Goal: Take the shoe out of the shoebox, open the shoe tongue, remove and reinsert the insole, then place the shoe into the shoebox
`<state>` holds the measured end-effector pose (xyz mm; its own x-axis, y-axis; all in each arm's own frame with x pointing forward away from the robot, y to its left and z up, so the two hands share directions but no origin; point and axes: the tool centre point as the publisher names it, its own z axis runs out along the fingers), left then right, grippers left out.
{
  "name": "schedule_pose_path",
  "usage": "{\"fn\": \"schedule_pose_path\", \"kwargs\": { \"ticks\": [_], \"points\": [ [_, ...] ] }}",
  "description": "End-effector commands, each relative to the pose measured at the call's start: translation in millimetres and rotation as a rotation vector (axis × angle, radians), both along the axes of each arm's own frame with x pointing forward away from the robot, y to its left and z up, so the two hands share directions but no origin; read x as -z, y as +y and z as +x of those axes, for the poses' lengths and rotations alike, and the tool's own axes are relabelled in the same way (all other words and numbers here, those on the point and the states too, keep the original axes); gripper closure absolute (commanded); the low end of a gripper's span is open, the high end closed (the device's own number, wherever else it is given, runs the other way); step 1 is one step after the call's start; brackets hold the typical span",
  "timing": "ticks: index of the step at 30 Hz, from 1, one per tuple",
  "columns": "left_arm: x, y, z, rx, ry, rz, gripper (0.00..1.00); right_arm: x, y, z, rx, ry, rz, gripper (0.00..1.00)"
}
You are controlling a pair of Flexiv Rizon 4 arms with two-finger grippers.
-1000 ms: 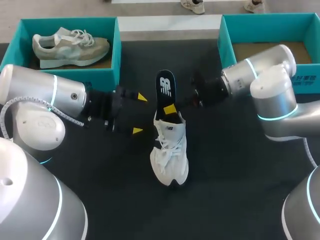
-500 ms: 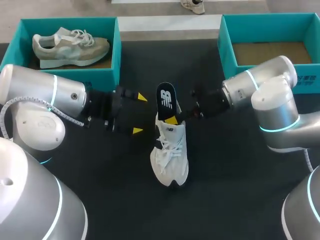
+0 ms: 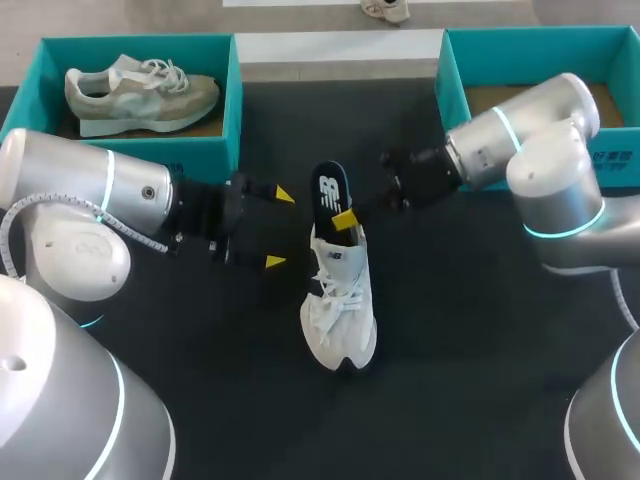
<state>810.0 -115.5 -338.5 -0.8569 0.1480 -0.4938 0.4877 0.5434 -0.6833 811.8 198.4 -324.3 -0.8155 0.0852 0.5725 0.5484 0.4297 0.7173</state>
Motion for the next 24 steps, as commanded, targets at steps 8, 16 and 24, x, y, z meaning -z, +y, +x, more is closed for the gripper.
{"fn": "schedule_pose_path", "kwargs": {
  "ticks": [8,16,24],
  "points": [
    [0,0,-1.2,-0.001,-0.001,0.001,0.00,16,-5,0.6,-0.025,0.051,-0.019,1.00],
    [0,0,-1.2,-0.001,-0.001,0.001,0.00,31,-9,-30.3,-0.025,0.142,-0.049,1.00],
    [0,0,-1.2,-0.001,-0.001,0.001,0.00,27,-6,-27.2,-0.037,0.145,-0.067,1.00]
  ]
}}
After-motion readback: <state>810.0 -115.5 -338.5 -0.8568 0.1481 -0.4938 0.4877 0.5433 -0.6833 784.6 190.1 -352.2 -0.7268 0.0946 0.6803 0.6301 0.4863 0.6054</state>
